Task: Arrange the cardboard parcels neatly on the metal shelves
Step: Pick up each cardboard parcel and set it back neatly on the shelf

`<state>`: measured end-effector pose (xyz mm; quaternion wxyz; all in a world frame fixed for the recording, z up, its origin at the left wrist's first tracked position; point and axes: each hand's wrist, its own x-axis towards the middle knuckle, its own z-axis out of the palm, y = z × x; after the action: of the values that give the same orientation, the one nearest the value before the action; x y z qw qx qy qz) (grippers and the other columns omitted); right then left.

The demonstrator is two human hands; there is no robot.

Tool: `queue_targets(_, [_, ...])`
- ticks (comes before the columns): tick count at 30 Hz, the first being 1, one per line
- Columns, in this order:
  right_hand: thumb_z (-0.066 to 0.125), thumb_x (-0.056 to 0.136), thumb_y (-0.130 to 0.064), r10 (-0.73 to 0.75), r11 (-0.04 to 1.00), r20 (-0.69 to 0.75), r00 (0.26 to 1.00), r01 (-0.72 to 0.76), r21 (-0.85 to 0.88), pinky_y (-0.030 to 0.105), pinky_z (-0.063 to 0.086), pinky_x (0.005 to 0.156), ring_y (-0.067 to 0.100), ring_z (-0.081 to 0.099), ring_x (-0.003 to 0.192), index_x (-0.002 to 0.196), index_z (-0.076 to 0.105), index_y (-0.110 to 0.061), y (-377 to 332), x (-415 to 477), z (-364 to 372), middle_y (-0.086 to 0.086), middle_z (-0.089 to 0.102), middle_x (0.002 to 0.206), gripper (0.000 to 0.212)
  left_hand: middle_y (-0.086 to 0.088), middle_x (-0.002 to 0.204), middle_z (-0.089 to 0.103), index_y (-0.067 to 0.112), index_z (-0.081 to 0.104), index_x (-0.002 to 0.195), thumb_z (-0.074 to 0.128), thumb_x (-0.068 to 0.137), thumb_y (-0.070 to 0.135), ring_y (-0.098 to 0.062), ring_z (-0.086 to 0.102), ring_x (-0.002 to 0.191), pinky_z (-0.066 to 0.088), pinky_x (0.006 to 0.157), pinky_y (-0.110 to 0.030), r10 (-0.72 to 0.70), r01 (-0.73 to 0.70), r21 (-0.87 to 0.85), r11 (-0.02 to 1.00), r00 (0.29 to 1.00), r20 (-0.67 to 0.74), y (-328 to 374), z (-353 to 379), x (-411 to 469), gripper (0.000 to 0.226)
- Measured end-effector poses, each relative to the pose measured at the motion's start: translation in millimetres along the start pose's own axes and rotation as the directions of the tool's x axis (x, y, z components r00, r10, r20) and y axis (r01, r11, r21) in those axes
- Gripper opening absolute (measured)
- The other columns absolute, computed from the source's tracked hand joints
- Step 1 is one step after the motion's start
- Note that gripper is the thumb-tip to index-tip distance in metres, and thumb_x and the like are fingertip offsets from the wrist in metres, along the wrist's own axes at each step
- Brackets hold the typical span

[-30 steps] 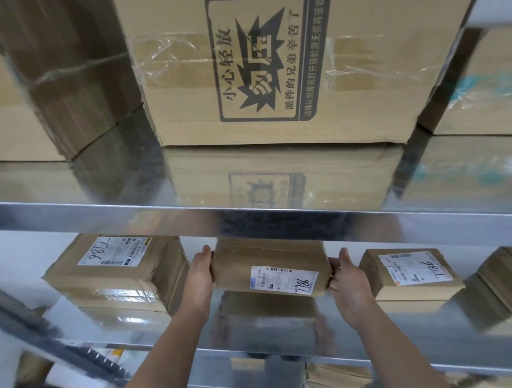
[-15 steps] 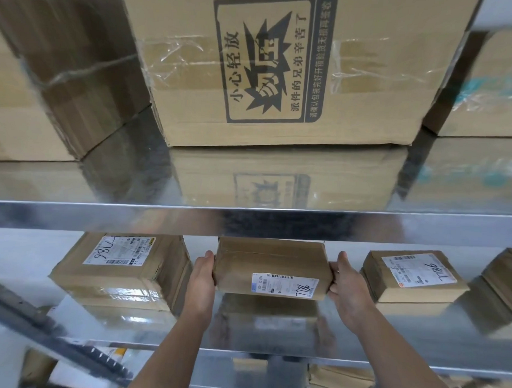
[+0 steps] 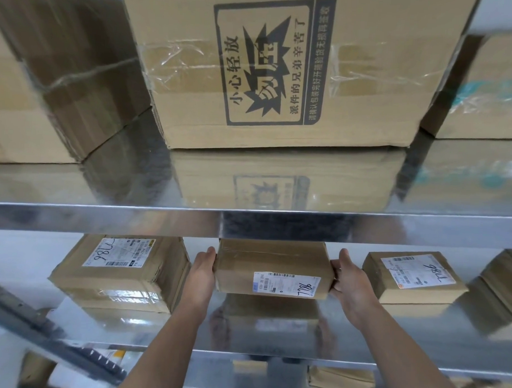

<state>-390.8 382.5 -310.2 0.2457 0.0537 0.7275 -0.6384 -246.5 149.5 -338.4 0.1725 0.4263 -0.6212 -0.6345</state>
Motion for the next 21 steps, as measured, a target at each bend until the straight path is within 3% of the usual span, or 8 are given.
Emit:
queue_targets(6, [0.029, 0.11, -0.048, 0.005, 1.0, 0.015, 1.0, -0.005, -0.01, 0.054, 0.048, 0.107, 0.039, 0.069, 0.106, 0.097, 0.069, -0.006, 0, 1, 0, 0.018, 0.076, 0.096, 0.06, -0.008, 0.114, 0.069, 0.02, 0.063, 0.112, 0.038, 0.093, 0.063, -0.025, 0.064, 0.111, 0.044, 0.108, -0.051, -0.002, 0.002, -0.032, 0.999, 1.0, 0.017, -1, -1, 2, 0.054])
queue_targets(9, [0.029, 0.11, -0.049, 0.014, 0.998, 0.012, 1.0, -0.013, -0.054, 0.05, 0.047, 0.108, 0.032, 0.069, 0.1, 0.105, 0.069, -0.004, -2, 2, -1, 0.015, 0.076, 0.097, 0.06, -0.003, 0.121, 0.068, 0.023, 0.062, 0.123, 0.037, 0.103, 0.056, -0.021, 0.062, 0.114, 0.045, 0.107, -0.045, -0.024, 0.025, -0.059, 0.998, 0.999, 0.025, -4, 0, 6, 0.046])
queue_targets(12, [0.028, 0.108, -0.052, 0.01, 0.996, 0.009, 1.0, -0.009, -0.088, 0.052, 0.047, 0.108, 0.038, 0.068, 0.102, 0.102, 0.068, 0.002, -7, 5, -4, 0.022, 0.074, 0.098, 0.067, 0.001, 0.096, 0.074, 0.021, 0.069, 0.104, 0.037, 0.107, 0.051, -0.016, 0.066, 0.094, 0.049, 0.089, -0.036, -0.049, 0.053, -0.077, 0.996, 0.998, 0.049, 6, 3, 3, 0.043])
queue_targets(15, [0.03, 0.106, -0.057, -0.006, 0.998, 0.028, 1.0, 0.007, -0.057, 0.055, 0.047, 0.108, 0.042, 0.066, 0.109, 0.097, 0.067, 0.0, -8, 10, -9, 0.02, 0.076, 0.101, 0.069, 0.01, 0.071, 0.075, 0.024, 0.072, 0.086, 0.041, 0.106, 0.049, -0.014, 0.067, 0.084, 0.049, 0.091, -0.035, -0.046, 0.05, -0.066, 0.997, 0.997, 0.054, 14, 2, -1, 0.045])
queue_targets(18, [0.031, 0.11, -0.051, -0.005, 1.0, 0.07, 0.998, 0.003, 0.027, 0.046, 0.054, 0.095, 0.033, 0.07, 0.103, 0.102, 0.069, -0.014, -11, 5, -11, 0.012, 0.076, 0.102, 0.054, 0.009, 0.095, 0.078, 0.029, 0.076, 0.094, 0.044, 0.1, 0.06, -0.016, 0.068, 0.103, 0.045, 0.11, -0.043, -0.007, 0.012, -0.103, 0.995, 0.999, 0.049, 10, -2, 2, 0.045])
queue_targets(21, [0.031, 0.11, -0.051, -0.014, 0.997, 0.106, 0.994, 0.006, 0.078, 0.041, 0.055, 0.086, 0.031, 0.07, 0.105, 0.121, 0.067, -0.014, -9, 3, -12, 0.01, 0.074, 0.112, 0.052, 0.005, 0.111, 0.076, 0.035, 0.075, 0.1, 0.047, 0.078, 0.078, -0.021, 0.066, 0.115, 0.041, 0.113, -0.051, 0.028, -0.021, -0.106, 0.994, 0.998, 0.061, 7, -5, -1, 0.056])
